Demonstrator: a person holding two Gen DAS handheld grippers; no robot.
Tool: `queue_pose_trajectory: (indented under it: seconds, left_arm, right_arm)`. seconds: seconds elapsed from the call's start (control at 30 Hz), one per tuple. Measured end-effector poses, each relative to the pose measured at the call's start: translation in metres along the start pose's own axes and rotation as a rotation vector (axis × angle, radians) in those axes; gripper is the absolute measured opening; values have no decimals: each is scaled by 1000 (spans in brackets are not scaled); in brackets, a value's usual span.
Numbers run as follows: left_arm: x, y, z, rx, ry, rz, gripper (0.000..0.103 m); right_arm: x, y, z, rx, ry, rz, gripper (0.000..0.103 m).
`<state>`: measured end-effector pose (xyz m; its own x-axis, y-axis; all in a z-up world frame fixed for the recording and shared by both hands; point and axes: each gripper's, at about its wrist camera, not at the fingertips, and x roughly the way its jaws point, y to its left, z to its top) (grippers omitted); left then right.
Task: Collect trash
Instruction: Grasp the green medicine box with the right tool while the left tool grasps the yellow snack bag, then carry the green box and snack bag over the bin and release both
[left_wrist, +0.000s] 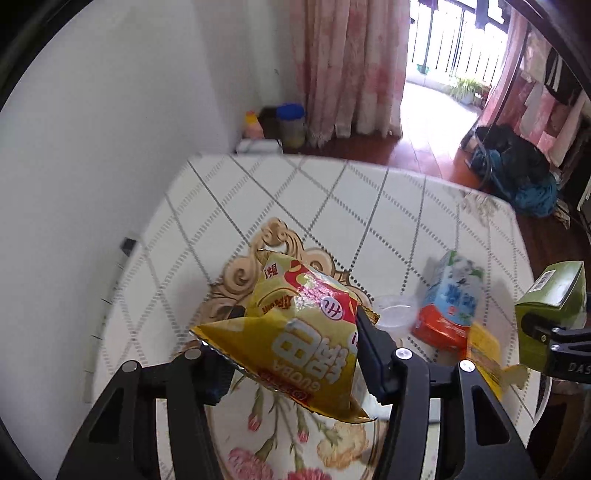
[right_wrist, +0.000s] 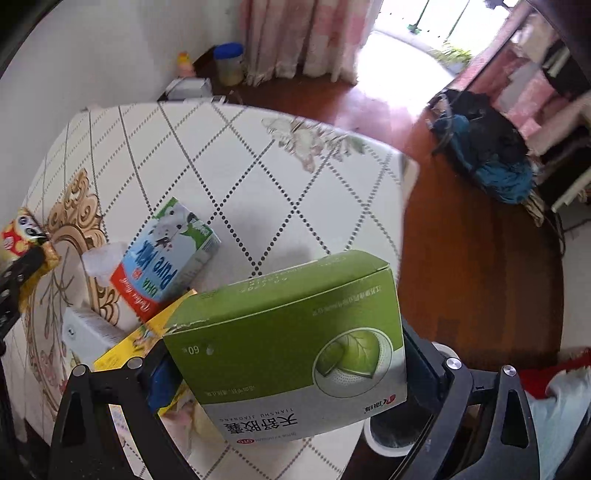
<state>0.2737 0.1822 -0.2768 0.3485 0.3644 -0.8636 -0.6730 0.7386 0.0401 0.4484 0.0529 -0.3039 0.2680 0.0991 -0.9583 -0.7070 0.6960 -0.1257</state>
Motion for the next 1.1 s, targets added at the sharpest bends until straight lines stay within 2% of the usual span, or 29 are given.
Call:
queue_pose_trajectory:
  seconds: [0.13,0.3,0.47,0.63,0.87,1.0,1.1]
  left_arm:
    - [-38,-2,-7,0,-63,7,53]
    - [-88,-16,-17,20,-127,-18,53]
    - [-134,-46,-29,58,-177,-70,53]
    - [-167,-94,-41,102,-191,-167,53]
    - [-169,-195,-53,210,-143,-319,53]
    - [-145,-259,-64,283,-65,-375,53]
    - [-115,-306,-71,343,14,-418,53]
  right_arm:
    - [-29,0,-20,47,-56,14,99]
    - [-67,-4,-47,98,-133,28,99]
    - [-111,-17,-81,156,-219,41,99]
    - [-149,-58,-120,227,-287,43,99]
    - [-168,-152,-184,359,-313,-4,99]
    - [-144,-209,-220,439,-261,-44,99]
    - [-109,-253,-246,515,-189,-41,99]
